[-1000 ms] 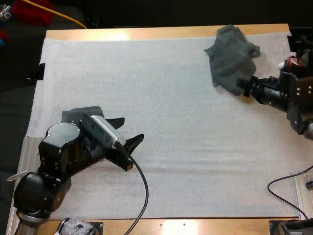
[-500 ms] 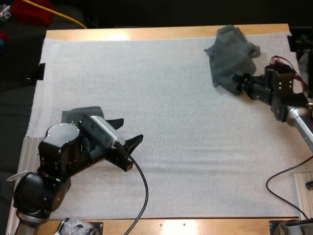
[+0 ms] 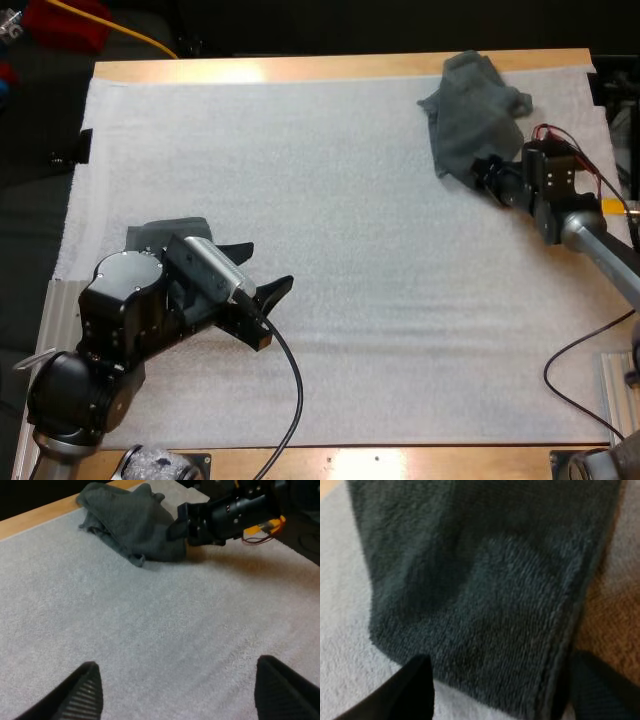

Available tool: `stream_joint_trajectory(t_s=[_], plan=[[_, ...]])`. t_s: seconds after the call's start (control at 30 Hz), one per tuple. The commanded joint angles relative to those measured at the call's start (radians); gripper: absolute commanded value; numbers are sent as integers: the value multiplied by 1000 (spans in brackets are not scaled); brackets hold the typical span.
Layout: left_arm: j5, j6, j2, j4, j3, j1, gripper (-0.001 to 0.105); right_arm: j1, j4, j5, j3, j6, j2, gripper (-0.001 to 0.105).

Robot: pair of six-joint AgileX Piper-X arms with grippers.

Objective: Pick towel from pile, fold and stack

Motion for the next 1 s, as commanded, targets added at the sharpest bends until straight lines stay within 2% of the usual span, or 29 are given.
stream_joint_trajectory(t_s=[0.0, 0.2, 0.27, 0.43, 0.5, 0.57, 0.73, 0.97], plan=[[14, -4, -1, 3, -8, -4, 63, 0, -25, 2, -10, 12, 13, 58], [18, -4, -1, 3, -8, -4, 63, 0, -85, -7, -10, 74, 72, 57], [18, -4, -1, 3, -8, -4, 63, 0, -92, -10, -10, 92, 85, 54], [18, -4, -1, 3, -8, -4, 63, 0, -90, -45, -10, 101, 90, 25], [18, -4, -1, 3, -8, -4, 63, 0, -93, -73, -10, 101, 90, 10], [18, -4, -1, 3, -8, -4, 63, 0, -93, -104, -10, 100, 90, 2], [18, -4, -1, 3, -8, -4, 63, 0, -82, -167, -10, 55, 62, 1], [18, -7, -1, 3, -8, -4, 63, 3, 20, -137, -10, -123, -81, 1]])
